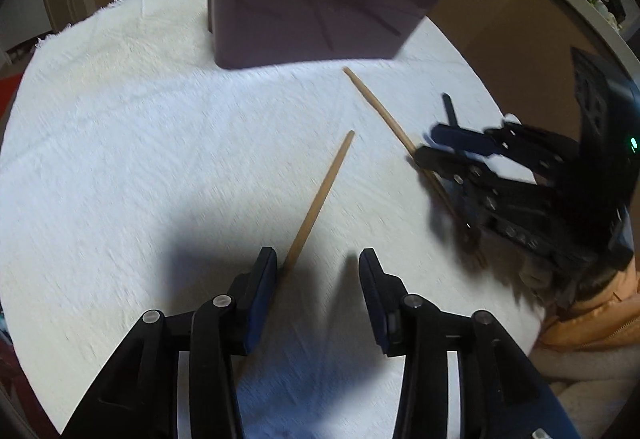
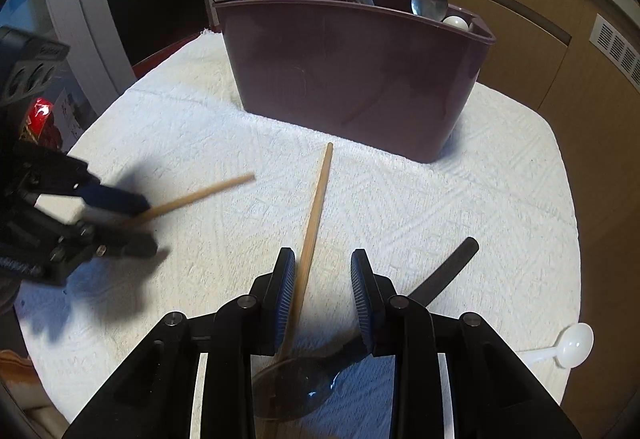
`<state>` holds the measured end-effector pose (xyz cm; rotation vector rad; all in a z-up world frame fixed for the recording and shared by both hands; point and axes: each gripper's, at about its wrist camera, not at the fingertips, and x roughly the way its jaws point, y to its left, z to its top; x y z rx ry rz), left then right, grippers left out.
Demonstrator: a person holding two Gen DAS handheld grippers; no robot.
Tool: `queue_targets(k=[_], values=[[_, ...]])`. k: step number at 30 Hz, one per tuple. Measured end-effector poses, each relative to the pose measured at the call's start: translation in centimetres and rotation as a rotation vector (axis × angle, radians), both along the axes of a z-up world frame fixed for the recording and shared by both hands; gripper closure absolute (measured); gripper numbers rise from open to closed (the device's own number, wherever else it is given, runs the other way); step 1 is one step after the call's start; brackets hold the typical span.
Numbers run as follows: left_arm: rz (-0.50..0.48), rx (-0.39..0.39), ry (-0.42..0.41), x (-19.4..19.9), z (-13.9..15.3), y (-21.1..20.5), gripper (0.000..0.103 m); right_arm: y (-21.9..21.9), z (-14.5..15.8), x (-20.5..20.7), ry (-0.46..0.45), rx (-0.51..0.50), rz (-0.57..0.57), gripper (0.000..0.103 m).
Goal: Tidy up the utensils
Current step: 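Grasp a wooden chopstick with the right gripper, then lift the chopstick with the right gripper while the left lowers onto the other chopstick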
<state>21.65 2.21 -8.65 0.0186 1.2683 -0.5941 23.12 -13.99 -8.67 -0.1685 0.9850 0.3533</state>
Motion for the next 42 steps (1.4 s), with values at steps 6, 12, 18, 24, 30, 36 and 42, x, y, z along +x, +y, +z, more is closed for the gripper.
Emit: queue_targets(k=[6,12,18,24,30,36,42], values=[[-0.038,0.125,-0.141,-2.6,0.3,-0.7,0.062,0.5,0.2,-0.2,0.001,0.006,0.015,0.073],[-0.094,0.167,-0.197,-1.3,0.3,-1.6,0.07,1.1,-0.3,1.3,0.03,0.014,0.006,0.073],[-0.088,0.151,-0.18,0.9,-0.2,-2.6,0.07,1.4,-0.5,5.4,0.043,0.021,-0.042,0.073],[-0.127,0.124,-0.196,0.2,-0.4,-2.5,0.048,2.7,-0.8,6.0,0.025,-0.024,-0.013,0.096],[-0.155,0.091,-0.196,-0.3,-0.7,-2.8,0.033,1.5,1.6,3.2,-0.008,0.067,0.004,0.097],[-0.119,0.091,-0.155,0.3,-0.5,-3.0,0.03,-1.3,6.3,0.3,-0.109,0.131,-0.019,0.097],[-0.094,0.15,-0.165,3.2,-0.3,-4.4,0.059,-2.8,9.3,-1.4,-0.19,0.159,-0.048,0.098]])
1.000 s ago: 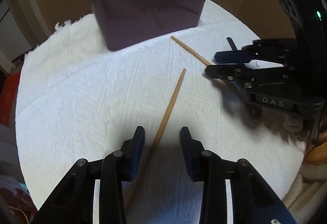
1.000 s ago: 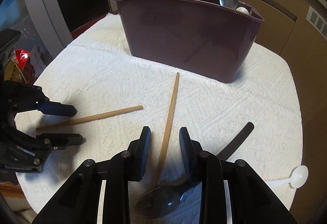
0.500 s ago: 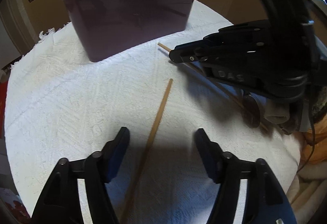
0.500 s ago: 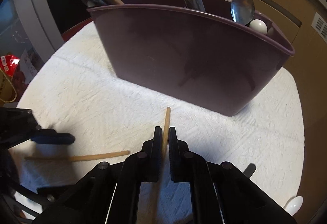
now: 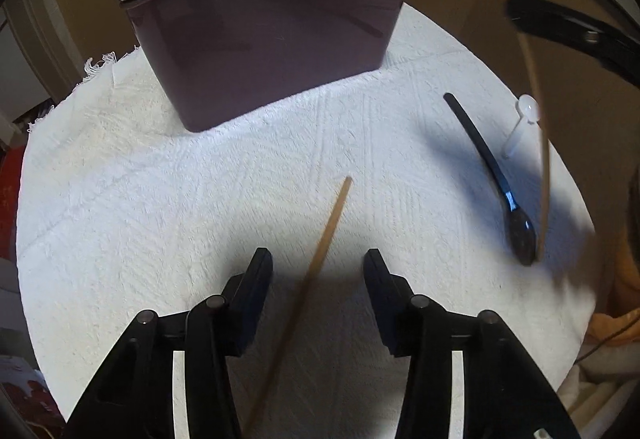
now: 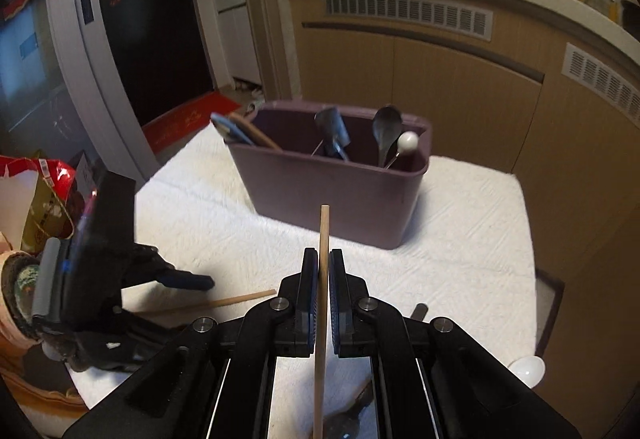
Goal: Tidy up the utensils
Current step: 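Lift the chopstick with the right gripper while the left lowers onto the other chopstick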
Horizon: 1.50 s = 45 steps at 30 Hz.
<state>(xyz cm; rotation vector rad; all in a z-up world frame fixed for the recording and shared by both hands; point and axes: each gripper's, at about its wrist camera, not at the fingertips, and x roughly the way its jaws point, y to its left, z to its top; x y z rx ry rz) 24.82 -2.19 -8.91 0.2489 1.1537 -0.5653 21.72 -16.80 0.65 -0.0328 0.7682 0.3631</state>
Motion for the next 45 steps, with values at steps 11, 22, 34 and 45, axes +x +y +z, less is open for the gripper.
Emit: queue_targets(k=[11,22,34,45], values=[[-0.011,0.057,-0.061,1.5,0.3,-1.4,0.059,-1.8,3.7,-3.6,-0.187,0.068,-0.017,0.098],[-0.079,0.124,-0.12,0.7,0.2,-3.6,0.065,-3.4,3.4,-5.2,-0.179,0.069,-0.039,0.097],[-0.166,0.208,0.011,1.9,-1.1,-6.1,0.089,-3.8,3.3,-5.9,-0.172,0.059,-0.035,0.097],[0.042,-0.029,-0.235,-3.4,5.5,-1.8,0.098,-3.9,4.4,-6.4,-0.19,0.049,-0.047,0.097]])
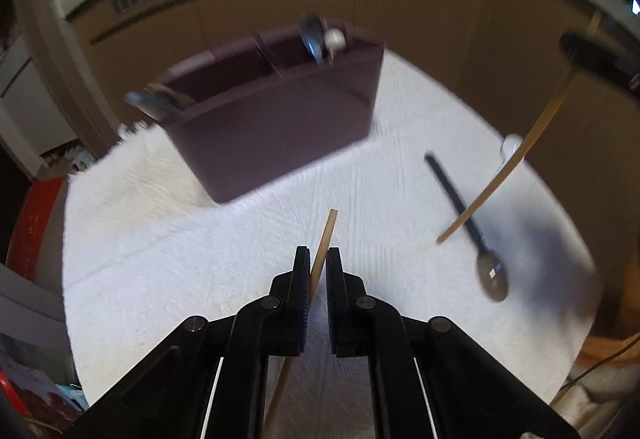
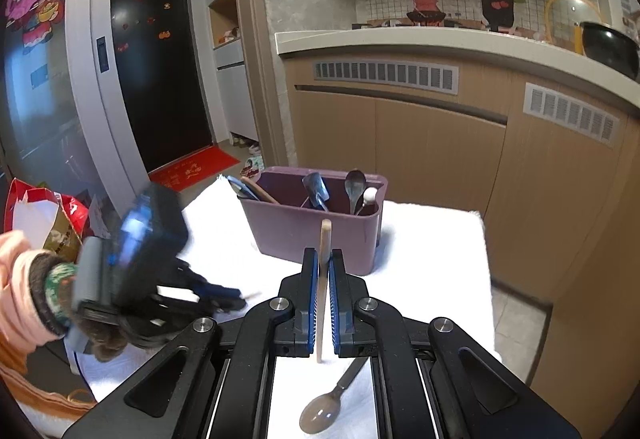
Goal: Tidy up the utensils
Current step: 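Lift the chopstick with the right gripper while the left lowers onto the other chopstick, then close the left gripper on the second chopstick and lift it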
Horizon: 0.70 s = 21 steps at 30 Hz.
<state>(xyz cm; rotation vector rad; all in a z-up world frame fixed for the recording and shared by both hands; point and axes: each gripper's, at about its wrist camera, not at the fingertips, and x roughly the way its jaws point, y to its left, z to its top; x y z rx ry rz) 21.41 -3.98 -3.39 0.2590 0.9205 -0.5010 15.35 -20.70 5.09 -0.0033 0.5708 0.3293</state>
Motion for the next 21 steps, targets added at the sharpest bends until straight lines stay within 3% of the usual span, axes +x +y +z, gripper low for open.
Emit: queue_targets(k=[7,21], values=[[0.045,-0.134,-0.139,-2.8,5.4,2.8,0.1,1.3,0.8,-0.5,-0.009,-0.044,0.01,0.098],[0.162,-0.311,-0.328,-7.1,8.8,7.5,0.1,1.0,-0.2,-2.1,0.057,-0.093,0.014,0.098]])
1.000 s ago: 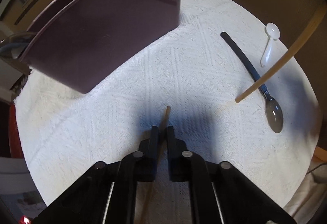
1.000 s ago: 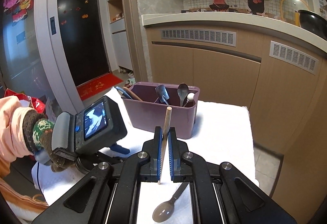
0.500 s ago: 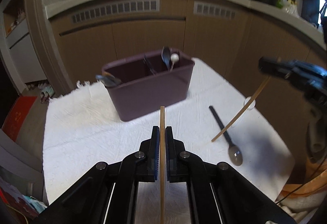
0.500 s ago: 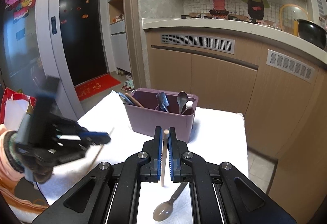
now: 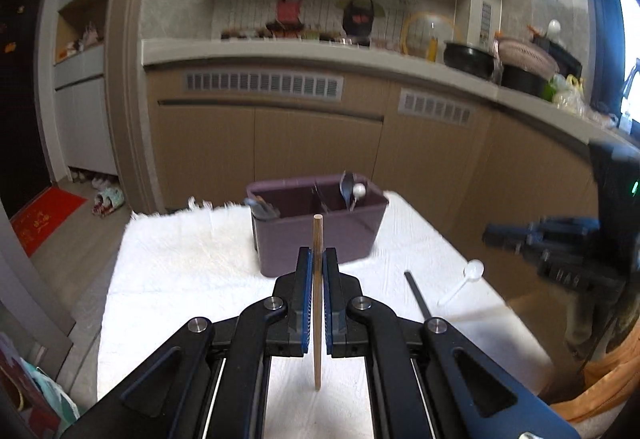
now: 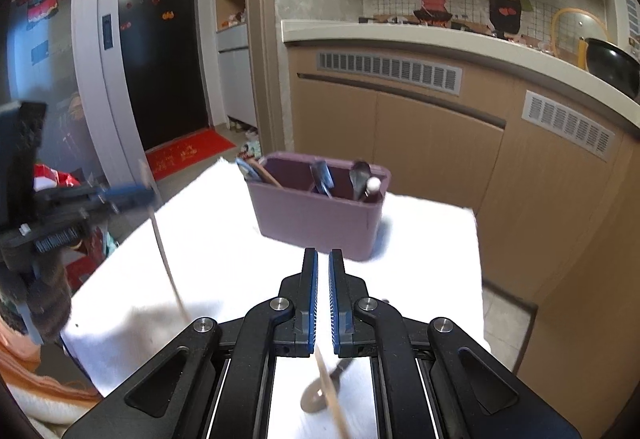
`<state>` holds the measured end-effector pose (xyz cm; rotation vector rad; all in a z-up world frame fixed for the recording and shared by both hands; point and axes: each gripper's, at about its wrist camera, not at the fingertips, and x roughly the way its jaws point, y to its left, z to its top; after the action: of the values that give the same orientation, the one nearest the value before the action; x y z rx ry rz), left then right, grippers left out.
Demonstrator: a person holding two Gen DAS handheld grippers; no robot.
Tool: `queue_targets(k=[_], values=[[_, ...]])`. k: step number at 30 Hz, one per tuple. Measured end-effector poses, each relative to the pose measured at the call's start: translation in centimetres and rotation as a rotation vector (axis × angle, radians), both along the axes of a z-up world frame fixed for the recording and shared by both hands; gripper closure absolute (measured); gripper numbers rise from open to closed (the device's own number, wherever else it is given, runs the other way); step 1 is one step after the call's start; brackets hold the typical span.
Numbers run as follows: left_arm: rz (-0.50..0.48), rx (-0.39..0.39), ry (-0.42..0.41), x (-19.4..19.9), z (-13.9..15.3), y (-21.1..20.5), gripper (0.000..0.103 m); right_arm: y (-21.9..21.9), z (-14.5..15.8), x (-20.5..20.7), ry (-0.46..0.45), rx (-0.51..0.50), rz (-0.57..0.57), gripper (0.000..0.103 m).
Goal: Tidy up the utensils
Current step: 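Close the left gripper on the second chopstick and lift it, then carry both chopsticks over the purple caddy, lower them in and open both grippers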
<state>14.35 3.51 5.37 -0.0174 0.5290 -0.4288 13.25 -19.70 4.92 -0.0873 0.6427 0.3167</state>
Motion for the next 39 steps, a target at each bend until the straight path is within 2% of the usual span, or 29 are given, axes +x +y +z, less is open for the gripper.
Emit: queue_targets(k=[5,11,16,22,23,24,25,28,31,39], values=[[-0.005,-0.005,0.008,-0.4,-0.8,-0.2,0.1,0.1,-2.7,-1.3,0.106,-0.05,0.025,0.096],[-0.011,-0.018,0.024,-1.1,-1.2,0.0,0.1,1.8,-8.2,-0.3,0.273,-0.141,0.086,0.094],[-0.001,-0.018,0.028,-1.4,-1.4,0.6,0.1,2.0,-11.0,3.4,0.306,-0.209,0.069,0.079],[0.004,-0.029,0.037,-1.5,-1.5,1.1,0.1,2.5,-13.8,6.2,0.342,-0.294,0.025,0.079],[0.004,-0.029,0.037,-1.5,-1.5,1.1,0.1,2.7,-13.9,6.2,0.321,-0.322,0.013,0.08],[0.005,-0.032,0.038,-1.5,-1.5,1.2,0.1,2.9,-13.9,6.2,0.314,-0.349,0.003,0.087],[0.005,-0.032,0.04,-1.4,-1.4,1.2,0.1,2.9,-13.8,6.2,0.308,-0.362,-0.003,0.097],[0.008,-0.035,0.043,-1.4,-1.4,1.3,0.1,3.0,-12.4,5.5,0.287,-0.328,0.005,0.097],[0.006,-0.028,0.037,-1.4,-1.2,1.2,0.1,3.2,-9.6,4.6,0.235,-0.268,0.012,0.097],[-0.006,-0.004,-0.043,-1.1,1.8,0.0,0.1,3.8,1.5,3.0,0.01,-0.079,0.05,0.097]])
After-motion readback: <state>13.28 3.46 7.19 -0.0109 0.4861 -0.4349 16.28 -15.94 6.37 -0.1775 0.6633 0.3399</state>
